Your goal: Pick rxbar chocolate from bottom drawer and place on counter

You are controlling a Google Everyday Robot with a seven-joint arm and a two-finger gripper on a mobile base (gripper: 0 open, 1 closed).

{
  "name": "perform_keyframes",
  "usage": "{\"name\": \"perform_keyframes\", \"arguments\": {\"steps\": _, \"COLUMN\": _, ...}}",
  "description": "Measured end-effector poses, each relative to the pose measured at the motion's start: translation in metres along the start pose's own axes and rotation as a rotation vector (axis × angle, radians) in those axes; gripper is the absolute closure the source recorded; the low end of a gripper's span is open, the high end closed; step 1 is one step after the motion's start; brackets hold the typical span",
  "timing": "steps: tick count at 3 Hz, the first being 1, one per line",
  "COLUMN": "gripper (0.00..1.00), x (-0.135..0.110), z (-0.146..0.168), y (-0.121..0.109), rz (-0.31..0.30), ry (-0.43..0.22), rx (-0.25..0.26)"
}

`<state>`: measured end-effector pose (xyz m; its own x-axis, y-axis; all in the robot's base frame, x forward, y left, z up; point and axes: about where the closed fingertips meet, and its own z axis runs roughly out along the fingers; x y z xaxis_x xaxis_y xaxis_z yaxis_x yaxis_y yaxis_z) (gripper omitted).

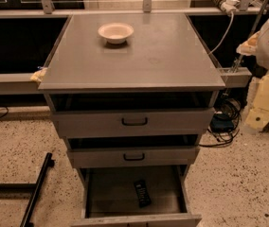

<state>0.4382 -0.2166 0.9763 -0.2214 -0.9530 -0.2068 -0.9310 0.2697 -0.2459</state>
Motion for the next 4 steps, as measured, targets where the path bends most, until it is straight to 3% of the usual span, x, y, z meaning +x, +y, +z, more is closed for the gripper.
{"name": "perform_keyframes", "arguments": {"steps": 1, "gripper": 0.00, "x": 0.000, "z": 0.000, "y": 0.000, "rz": 0.000, "ry": 0.000, "rx": 0.000}}
{"name": "perform_keyframes", "arguments": {"steps": 2, "gripper": 0.09, "x": 0.000, "z": 0.000, "y": 0.000, "rz": 0.000, "ry": 0.000, "rx": 0.000}}
{"name": "perform_keyframes", "arguments": {"steps": 3, "gripper": 0.27, "x": 0.001, "z": 0.029, "y": 0.002, "rz": -0.003, "ry": -0.036, "rx": -0.003}}
{"name": "perform_keyframes", "arguments": {"steps": 4, "gripper": 0.50, "x": 0.005, "z": 0.112, "y": 0.030, "rz": 0.005, "ry": -0.133, "rx": -0.087}}
